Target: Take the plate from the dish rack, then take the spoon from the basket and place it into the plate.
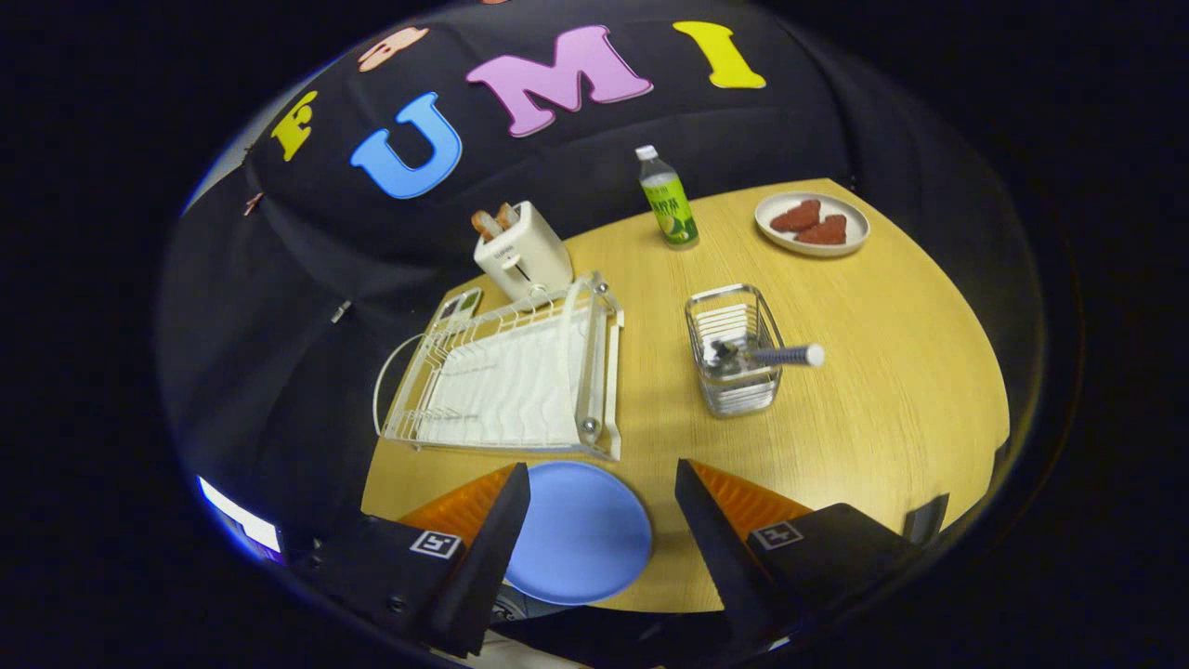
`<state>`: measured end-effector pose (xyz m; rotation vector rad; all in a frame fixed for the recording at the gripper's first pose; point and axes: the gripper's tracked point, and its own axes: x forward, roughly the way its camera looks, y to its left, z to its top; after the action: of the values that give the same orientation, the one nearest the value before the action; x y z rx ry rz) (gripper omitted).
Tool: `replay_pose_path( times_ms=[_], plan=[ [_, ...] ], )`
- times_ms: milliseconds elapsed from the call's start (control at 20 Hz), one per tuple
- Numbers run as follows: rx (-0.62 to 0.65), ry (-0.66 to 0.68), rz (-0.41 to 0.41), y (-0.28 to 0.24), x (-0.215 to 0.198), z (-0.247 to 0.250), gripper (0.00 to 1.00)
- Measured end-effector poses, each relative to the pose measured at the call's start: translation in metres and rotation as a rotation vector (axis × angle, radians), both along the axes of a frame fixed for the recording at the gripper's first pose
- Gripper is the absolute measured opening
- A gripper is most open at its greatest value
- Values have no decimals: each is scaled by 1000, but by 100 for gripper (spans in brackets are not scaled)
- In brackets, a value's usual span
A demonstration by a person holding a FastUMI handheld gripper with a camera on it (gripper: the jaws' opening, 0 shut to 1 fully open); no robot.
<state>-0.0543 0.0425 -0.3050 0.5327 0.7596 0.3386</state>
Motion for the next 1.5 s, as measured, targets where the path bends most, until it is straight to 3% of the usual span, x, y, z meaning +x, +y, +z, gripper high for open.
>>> replay_pose_path(
  times_ms=[200,350,450,650,900,1000,1100,1500],
  plan=[
    [-188,-120,-39,-55,50,17,97],
    [-313,-78,-67,-96,71,-7,97],
    [-356,-32,-58,-111,74,-28,91],
    [-351,52,7,-110,69,-69,70],
    [-310,116,30,-103,63,-92,22],
    [-269,97,32,-96,66,-87,16],
    [-287,76,24,-102,65,-84,12],
    [-224,41,-84,-121,55,-47,11]
  ],
)
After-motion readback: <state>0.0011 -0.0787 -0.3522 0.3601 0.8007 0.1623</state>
